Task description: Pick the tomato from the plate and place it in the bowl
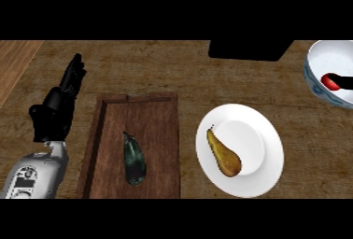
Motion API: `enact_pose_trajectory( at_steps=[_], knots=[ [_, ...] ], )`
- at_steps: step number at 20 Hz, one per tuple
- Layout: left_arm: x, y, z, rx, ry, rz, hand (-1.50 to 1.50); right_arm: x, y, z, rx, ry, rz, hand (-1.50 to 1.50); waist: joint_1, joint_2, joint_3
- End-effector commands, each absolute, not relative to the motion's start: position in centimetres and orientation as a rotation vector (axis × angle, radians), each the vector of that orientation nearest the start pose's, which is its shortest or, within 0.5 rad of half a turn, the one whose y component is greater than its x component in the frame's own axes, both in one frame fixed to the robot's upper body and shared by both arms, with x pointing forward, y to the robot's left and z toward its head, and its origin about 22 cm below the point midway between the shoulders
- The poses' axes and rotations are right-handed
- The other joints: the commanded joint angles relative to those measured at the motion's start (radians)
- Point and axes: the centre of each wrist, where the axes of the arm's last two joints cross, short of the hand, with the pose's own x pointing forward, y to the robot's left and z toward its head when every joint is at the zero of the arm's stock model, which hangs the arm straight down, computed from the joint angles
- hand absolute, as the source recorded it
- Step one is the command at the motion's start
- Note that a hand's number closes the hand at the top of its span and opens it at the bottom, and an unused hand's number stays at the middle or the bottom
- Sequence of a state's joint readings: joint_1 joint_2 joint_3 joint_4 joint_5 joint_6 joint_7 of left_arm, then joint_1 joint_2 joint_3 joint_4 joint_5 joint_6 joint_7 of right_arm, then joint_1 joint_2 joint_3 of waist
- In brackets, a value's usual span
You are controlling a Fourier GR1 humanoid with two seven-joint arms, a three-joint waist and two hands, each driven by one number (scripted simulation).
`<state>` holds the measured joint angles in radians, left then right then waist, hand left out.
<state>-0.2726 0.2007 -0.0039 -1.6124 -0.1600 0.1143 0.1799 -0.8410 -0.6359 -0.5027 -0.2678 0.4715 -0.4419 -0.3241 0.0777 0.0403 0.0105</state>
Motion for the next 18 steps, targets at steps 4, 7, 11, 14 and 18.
enact_pose_trajectory(
  at_steps=[4,7,11,14,18],
  knots=[
    [29.3,24.2,8.7,0.335,-1.7,-0.204,0.0,36.1,-47.6,8.8,-1.102,-1.544,-0.146,-1.5,-0.004,-0.005,-0.001],
    [29.5,24.3,8.2,0.331,-1.698,-0.197,0.0,35.1,-48.6,8.1,-1.041,-1.563,-0.169,-1.5,-0.026,-0.013,-0.004],
    [29.2,24.5,8.2,0.333,-1.682,-0.185,0.0,32.7,-51.5,8.5,-0.958,-1.567,-0.225,-1.5,-0.026,-0.015,-0.003],
    [29.7,25.5,7.9,0.371,-1.664,-0.187,0.0,31.7,-52.3,8.2,-0.882,-1.636,-0.235,-1.5,-0.049,-0.024,-0.006],
    [29.3,25.9,8.0,0.393,-1.661,-0.185,0.0,29.3,-53.6,6.5,-0.769,-1.661,-0.229,-1.5,-0.056,-0.03,-0.007]
  ],
)
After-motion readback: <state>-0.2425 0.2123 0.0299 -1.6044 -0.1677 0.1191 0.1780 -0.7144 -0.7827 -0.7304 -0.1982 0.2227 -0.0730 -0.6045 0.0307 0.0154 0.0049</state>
